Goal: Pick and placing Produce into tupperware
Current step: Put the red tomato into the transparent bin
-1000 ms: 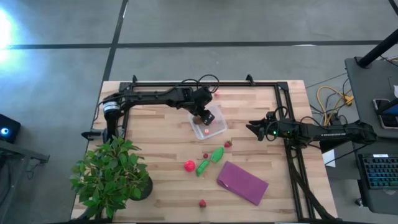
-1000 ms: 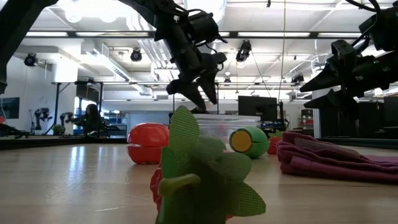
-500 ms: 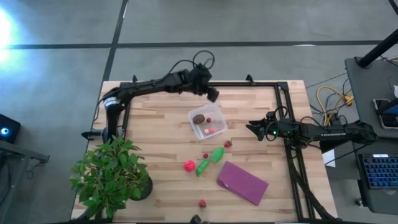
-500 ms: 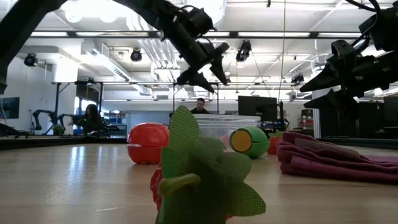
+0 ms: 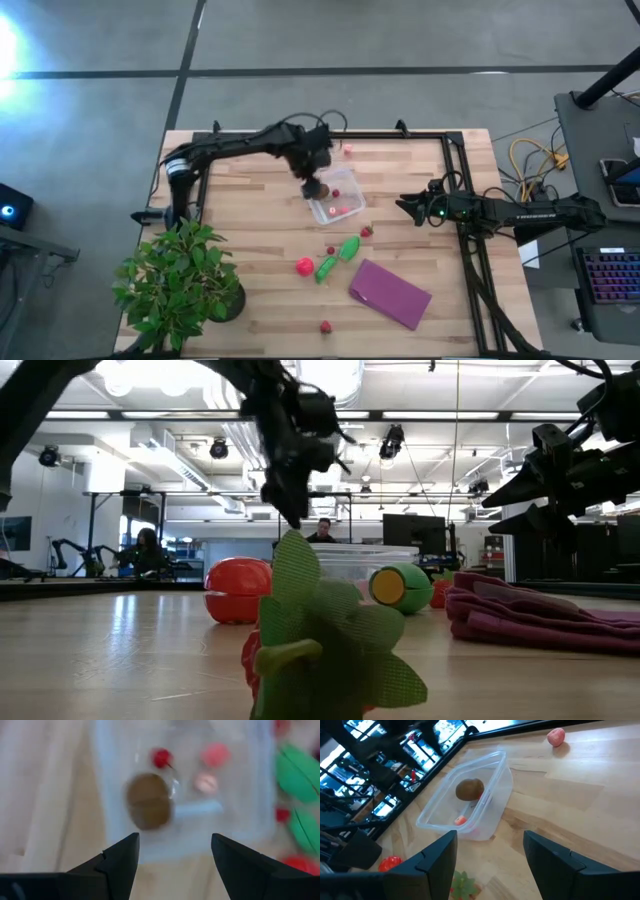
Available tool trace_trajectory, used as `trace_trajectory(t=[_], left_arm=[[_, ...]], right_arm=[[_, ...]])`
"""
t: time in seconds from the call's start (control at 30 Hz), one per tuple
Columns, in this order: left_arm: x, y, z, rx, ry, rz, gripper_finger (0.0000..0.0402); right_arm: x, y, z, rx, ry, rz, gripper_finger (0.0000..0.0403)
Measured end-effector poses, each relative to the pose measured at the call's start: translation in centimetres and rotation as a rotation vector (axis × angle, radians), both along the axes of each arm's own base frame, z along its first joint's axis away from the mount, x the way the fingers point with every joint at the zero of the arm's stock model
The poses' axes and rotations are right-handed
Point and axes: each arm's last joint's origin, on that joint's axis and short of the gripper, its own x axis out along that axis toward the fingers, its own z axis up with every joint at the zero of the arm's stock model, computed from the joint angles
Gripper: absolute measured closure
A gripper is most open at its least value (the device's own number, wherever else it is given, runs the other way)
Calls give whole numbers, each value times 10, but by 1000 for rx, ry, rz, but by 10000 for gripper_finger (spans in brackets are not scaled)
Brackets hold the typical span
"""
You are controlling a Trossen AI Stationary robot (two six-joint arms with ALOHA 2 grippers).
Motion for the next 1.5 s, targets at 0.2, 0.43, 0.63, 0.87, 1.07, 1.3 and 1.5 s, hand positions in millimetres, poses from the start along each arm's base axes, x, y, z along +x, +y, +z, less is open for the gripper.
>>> trace_trajectory(t=[0.2, 0.43, 0.63, 0.87, 1.07, 1.3, 1.5], left_arm=[[-3, -51, 38, 71, -155, -161, 169], [-23, -91, 65, 141, -258, -292, 169], [-43, -113, 33, 93, -128, -332, 169], [-56, -150, 11, 44, -93, -514, 169], [-58, -178, -1, 70, -74, -595, 169], [-61, -206, -4, 151, -62, -597, 169], [-54, -218, 1, 164, -183, -599, 169]], right_arm=[[0, 0, 0, -1, 2, 0, 184], [0, 0, 0, 2, 0, 0, 184], [0, 0, 0, 2, 1, 0, 184], [0, 0, 0, 2, -1, 1, 184], [0, 0, 0, 0, -1, 1, 184], [0, 0, 0, -1, 1, 1, 184], [0, 0, 0, -1, 1, 1, 184]])
